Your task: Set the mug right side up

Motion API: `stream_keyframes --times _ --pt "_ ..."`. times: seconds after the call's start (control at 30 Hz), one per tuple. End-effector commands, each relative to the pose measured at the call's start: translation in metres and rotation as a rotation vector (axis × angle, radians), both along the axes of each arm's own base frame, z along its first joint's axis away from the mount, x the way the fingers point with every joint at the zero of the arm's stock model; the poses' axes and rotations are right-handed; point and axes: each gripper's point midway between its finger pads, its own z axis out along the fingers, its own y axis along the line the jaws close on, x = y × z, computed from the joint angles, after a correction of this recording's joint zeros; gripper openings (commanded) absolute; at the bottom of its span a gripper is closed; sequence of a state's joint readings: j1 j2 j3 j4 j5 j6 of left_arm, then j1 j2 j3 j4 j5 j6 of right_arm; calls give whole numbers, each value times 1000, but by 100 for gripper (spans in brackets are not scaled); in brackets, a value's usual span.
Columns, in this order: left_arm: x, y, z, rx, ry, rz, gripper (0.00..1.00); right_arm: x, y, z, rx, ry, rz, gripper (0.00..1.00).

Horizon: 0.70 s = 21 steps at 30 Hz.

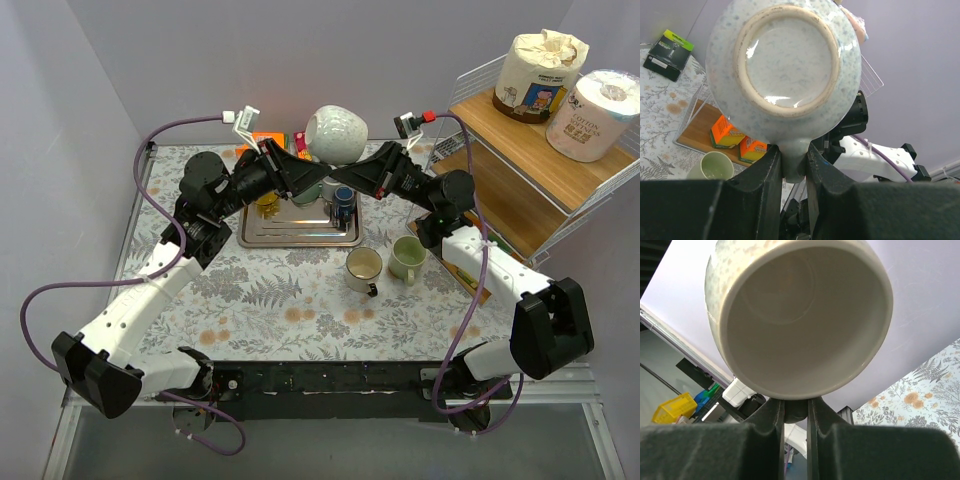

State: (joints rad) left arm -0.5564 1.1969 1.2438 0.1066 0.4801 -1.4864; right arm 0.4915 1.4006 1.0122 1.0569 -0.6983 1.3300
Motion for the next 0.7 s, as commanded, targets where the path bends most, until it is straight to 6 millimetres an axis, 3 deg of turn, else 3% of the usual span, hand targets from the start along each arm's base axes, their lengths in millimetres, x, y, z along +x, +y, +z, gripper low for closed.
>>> stream_keyframes --times 0.0,0.07,0.1,0.17,0.2,0.23,0.3,0.33,0.5,0.53,0.63,0.67 --pt "-16 7 33 -60 -123 -4 0 -9 -4 31 43 -83 -7 1" --pt "-13 8 30 -52 -107 9 0 -9 -5 33 42 -85 -15 1" --pt "-10 8 28 -47 -108 20 14 -10 -5 33 40 -87 -17 1" --pt "-8 9 25 -32 -99 38 22 -10 -6 34 38 -89 -28 1" --pt "-6 10 21 -16 -92 50 38 -9 -5 32 31 -79 -29 1" --pt "-1 13 19 -9 -85 83 48 -8 -5 32 25 -84 -36 1" --pt "2 17 15 15 -94 118 54 -7 -6 30 14 -74 -49 1" --pt "9 24 10 30 -69 173 64 -6 -6 28 7 -67 -54 1" --pt "23 45 -18 124 -9 323 81 -1 -4 12 -47 -24 -77 1" --pt "25 49 -34 163 33 346 84 1 -3 7 -60 -16 -81 1" --pt "32 72 -58 238 109 469 91 4 -2 -9 -108 4 -95 1" --pt "40 90 -62 249 135 581 93 4 -2 -16 -136 23 -94 1"
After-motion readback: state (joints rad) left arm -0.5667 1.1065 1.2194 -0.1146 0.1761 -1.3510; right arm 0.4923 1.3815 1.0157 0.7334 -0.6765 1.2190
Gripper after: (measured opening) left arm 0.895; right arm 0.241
